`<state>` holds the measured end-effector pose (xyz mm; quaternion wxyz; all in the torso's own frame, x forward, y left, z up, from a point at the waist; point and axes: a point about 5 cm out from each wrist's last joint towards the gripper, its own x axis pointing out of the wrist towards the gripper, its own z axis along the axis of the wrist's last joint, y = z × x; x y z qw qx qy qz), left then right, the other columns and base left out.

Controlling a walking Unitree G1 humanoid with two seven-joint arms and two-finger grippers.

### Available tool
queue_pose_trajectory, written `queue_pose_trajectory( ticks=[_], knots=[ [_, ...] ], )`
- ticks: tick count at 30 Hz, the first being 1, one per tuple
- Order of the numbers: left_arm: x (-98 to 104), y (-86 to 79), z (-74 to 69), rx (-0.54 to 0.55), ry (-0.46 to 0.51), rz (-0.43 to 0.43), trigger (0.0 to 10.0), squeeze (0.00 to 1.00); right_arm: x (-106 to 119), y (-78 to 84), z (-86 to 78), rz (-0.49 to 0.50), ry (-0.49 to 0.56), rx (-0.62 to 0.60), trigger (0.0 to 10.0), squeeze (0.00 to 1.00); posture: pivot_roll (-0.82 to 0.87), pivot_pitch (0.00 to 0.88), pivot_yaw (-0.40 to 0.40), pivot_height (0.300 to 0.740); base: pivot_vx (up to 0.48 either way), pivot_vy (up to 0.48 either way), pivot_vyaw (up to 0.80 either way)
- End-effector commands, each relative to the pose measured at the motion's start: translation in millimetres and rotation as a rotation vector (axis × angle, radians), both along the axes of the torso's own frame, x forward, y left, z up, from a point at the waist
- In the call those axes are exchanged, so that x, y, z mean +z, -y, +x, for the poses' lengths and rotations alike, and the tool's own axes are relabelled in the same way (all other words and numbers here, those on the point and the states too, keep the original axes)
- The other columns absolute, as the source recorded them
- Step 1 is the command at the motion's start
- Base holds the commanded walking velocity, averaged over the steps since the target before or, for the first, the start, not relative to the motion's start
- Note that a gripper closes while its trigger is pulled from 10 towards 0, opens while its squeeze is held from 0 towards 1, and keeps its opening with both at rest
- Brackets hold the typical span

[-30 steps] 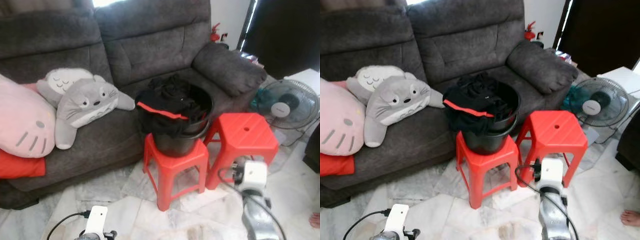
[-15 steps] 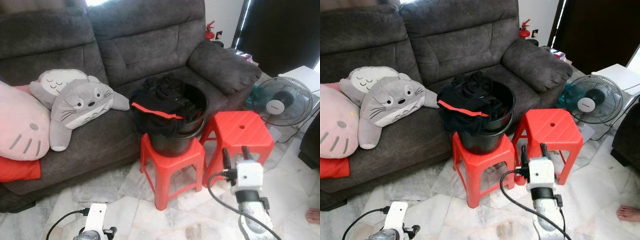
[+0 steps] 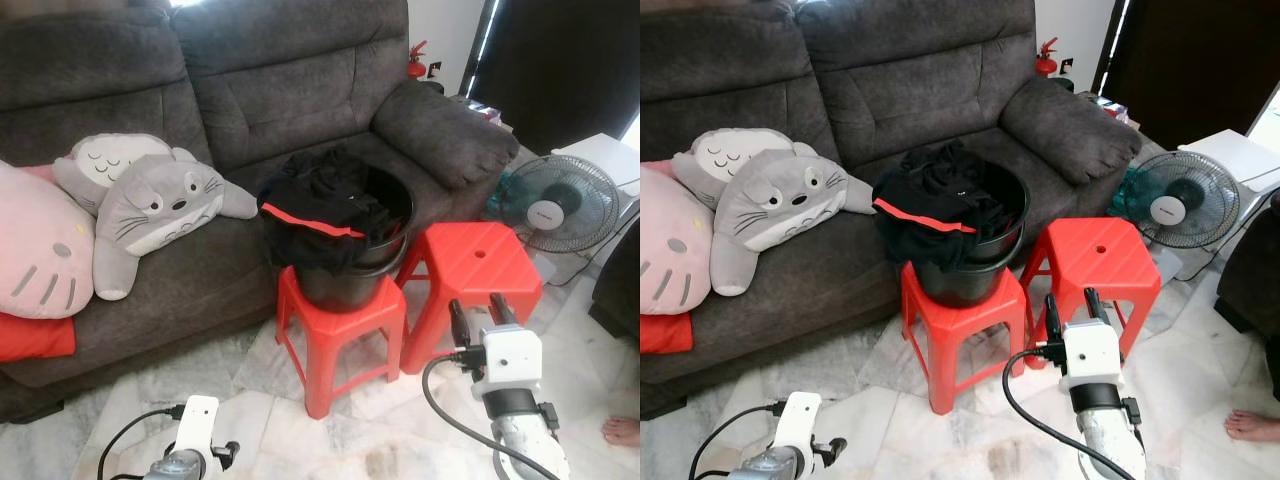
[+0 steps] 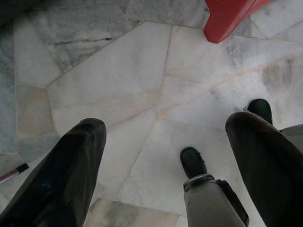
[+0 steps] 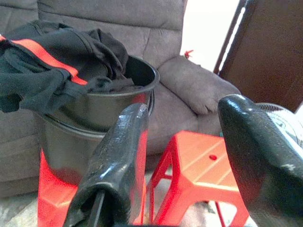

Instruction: Hang hanger

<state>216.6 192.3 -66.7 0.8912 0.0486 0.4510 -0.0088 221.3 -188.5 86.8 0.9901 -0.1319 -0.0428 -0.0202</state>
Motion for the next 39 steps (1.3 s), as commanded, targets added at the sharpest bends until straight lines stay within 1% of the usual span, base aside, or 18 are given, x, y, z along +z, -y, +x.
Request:
queue_pose_trajectory(
  ticks=[1, 7, 9, 16, 18, 23, 29, 31, 35, 39],
  knots=[
    [0, 0.1, 0.8, -0.026, -0.010, 0.010, 10.0, 0.00, 4, 1.0, -1.2, 0.022, 0.002, -0.016, 10.0, 0.00, -0.23, 0.000, 0.034, 0.740, 0.000, 0.000, 0.00],
    [0, 0.4, 1.1, -0.031, -0.010, 0.011, 10.0, 0.00, 10, 2.9, -2.7, -0.015, -0.023, -0.007, 10.0, 0.00, -0.23, 0.000, 0.032, 0.740, 0.281, 0.000, 0.00],
    [0, 0.7, 1.0, -0.031, -0.012, 0.009, 10.0, 0.00, 12, 3.2, -1.4, -0.030, -0.022, 0.000, 10.0, 0.00, -0.23, 0.000, 0.030, 0.740, 0.294, 0.000, 0.80],
    [0, 1.3, 0.9, -0.030, -0.012, 0.007, 10.0, 0.00, 16, 1.4, 1.6, -0.023, -0.014, 0.015, 10.0, 0.00, -0.23, 0.000, 0.027, 0.740, 0.296, 0.000, 0.80],
    [1, 1.4, 1.6, -0.037, -0.013, 0.009, 10.0, 0.00, 21, -2.6, 5.9, -0.023, -0.011, 0.041, 10.0, 0.00, -0.23, 0.000, 0.030, 0.740, 0.300, 0.000, 0.00],
    [1, 1.2, 2.2, -0.042, -0.014, 0.009, 10.0, 0.00, 27, -4.0, 9.1, -0.028, -0.003, 0.045, 10.0, 0.00, -0.24, 0.000, 0.032, 0.740, 0.300, 0.000, 0.00],
    [2, 1.0, 3.4, -0.044, -0.011, 0.009, 10.0, 0.00, 27, -1.3, 8.7, -0.033, -0.010, 0.028, 10.0, 0.00, -0.23, 0.000, 0.031, 0.740, 0.301, 0.000, 0.00],
    [2, 0.8, 3.5, -0.043, -0.010, 0.011, 10.0, 0.00, 26, 0.3, 7.6, -0.033, -0.018, 0.004, 10.0, 0.00, -0.23, 0.000, 0.031, 0.740, 0.268, 0.000, 0.00],
    [2, 0.8, 3.7, -0.045, -0.007, 0.011, 10.0, 0.00, 24, 2.8, 5.4, -0.040, -0.034, -0.037, 10.0, 0.00, -0.23, 0.000, 0.031, 0.740, 0.000, 0.000, 0.00],
    [2, 0.9, 4.1, -0.050, -0.008, 0.013, 10.0, 0.00, 27, 6.9, 1.1, -0.016, -0.028, -0.087, 10.0, 0.00, -0.24, 0.000, 0.035, 0.740, 0.000, 0.000, 0.00]
  ],
)
